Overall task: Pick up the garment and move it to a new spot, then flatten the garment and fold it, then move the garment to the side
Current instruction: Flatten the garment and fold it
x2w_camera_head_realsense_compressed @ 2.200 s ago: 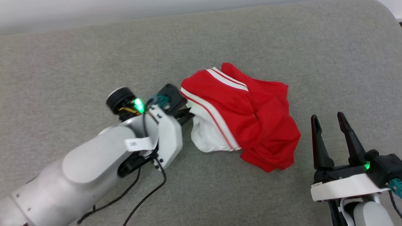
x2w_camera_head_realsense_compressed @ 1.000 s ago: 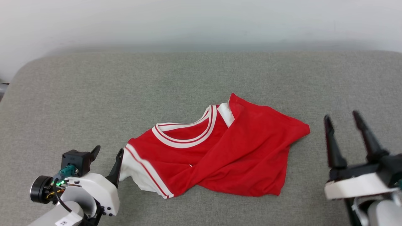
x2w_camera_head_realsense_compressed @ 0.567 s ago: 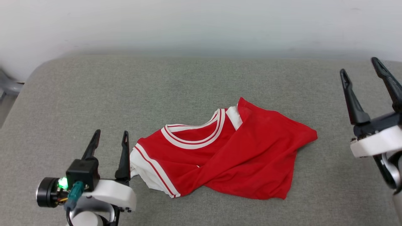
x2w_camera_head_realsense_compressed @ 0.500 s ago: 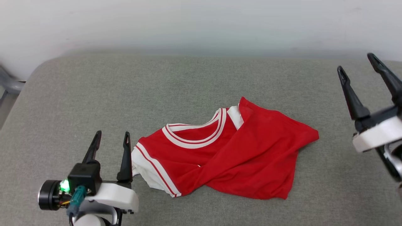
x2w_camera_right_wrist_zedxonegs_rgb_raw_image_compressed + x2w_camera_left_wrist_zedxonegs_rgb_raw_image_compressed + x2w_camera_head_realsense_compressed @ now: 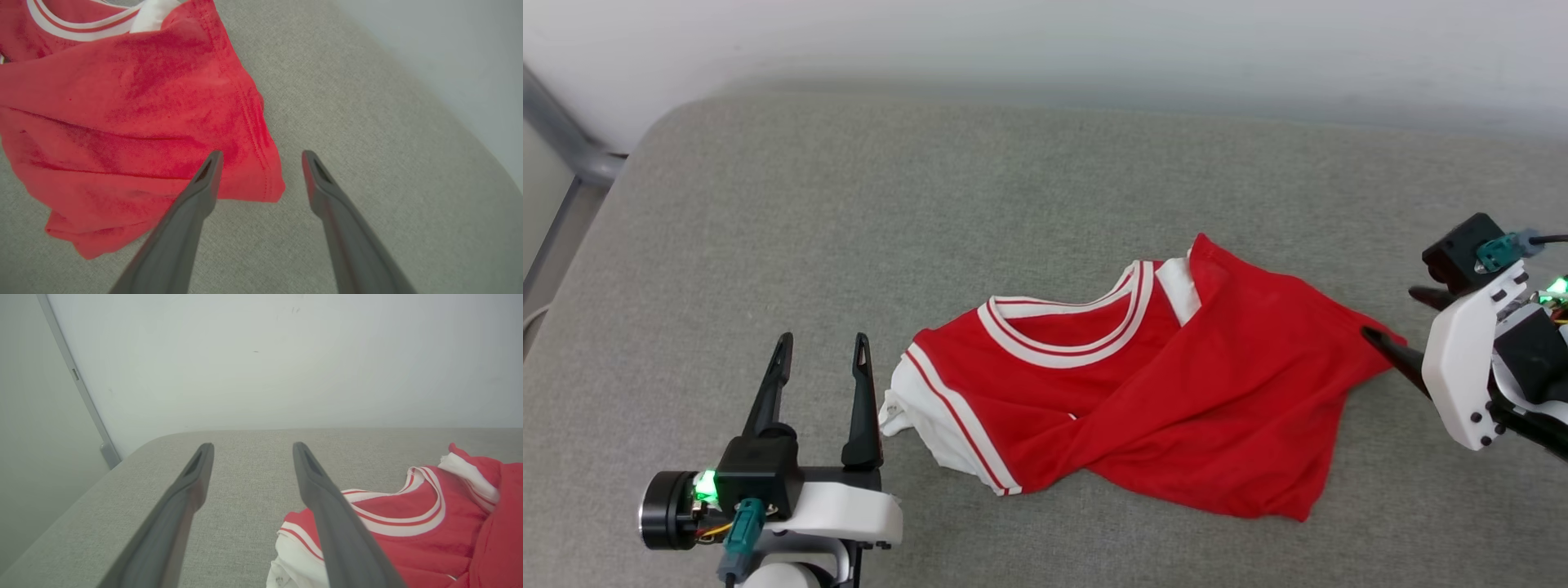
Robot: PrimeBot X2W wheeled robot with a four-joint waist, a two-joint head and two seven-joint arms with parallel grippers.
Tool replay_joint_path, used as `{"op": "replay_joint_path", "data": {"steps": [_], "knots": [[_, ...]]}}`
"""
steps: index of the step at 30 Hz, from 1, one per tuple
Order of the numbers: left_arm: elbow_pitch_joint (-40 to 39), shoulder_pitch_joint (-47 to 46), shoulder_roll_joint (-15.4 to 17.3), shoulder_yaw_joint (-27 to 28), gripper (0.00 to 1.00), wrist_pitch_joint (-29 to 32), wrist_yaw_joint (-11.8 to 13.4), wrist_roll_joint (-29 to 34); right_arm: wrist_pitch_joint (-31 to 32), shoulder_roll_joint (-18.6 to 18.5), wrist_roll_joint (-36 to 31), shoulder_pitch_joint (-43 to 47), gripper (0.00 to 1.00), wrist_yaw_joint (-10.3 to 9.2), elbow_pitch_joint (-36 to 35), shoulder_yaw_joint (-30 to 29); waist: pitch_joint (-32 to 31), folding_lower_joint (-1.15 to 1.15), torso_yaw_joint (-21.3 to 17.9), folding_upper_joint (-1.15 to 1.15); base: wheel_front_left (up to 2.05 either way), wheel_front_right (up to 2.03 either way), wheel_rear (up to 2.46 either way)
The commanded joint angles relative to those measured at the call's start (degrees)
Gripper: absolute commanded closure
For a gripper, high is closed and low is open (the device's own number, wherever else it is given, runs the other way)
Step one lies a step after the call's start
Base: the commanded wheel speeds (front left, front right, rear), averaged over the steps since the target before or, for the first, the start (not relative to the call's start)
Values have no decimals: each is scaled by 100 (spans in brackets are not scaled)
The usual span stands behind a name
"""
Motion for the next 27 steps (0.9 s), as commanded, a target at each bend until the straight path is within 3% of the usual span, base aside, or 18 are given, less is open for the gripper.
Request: {"op": "replay_joint_path", "data": {"steps": [1,9,16,22,23,24,27], "knots": [[36,55,-106,79,0,-14,-88,85,242,-76,129,-152,0,-8,67,133,110,0,96,0,0,0,0],[203,-158,-660,438,0,-14,-609,532,857,74,568,-653,0,-7,816,758,496,0,376,0,0,0,0],[355,-285,-1011,673,0,-14,-984,813,711,434,882,-482,0,-4,1681,1387,711,0,559,0,0,0,0],[368,-244,-1200,888,0,-14,-1192,1006,604,640,1287,-259,0,30,2018,1972,738,0,521,0,0,0,0],[380,-227,-1219,932,0,-14,-1212,1032,483,646,1308,-316,65,30,2006,2006,726,0,494,0,0,0,0],[394,-208,-1240,974,0,-14,-1232,1053,355,631,1305,-404,100,30,1981,2037,706,0,464,0,0,0,0],[457,-153,-1271,1071,0,-14,-1310,1133,-175,490,1234,-729,100,0,1869,2014,590,0,368,0,0,0,0]]}}
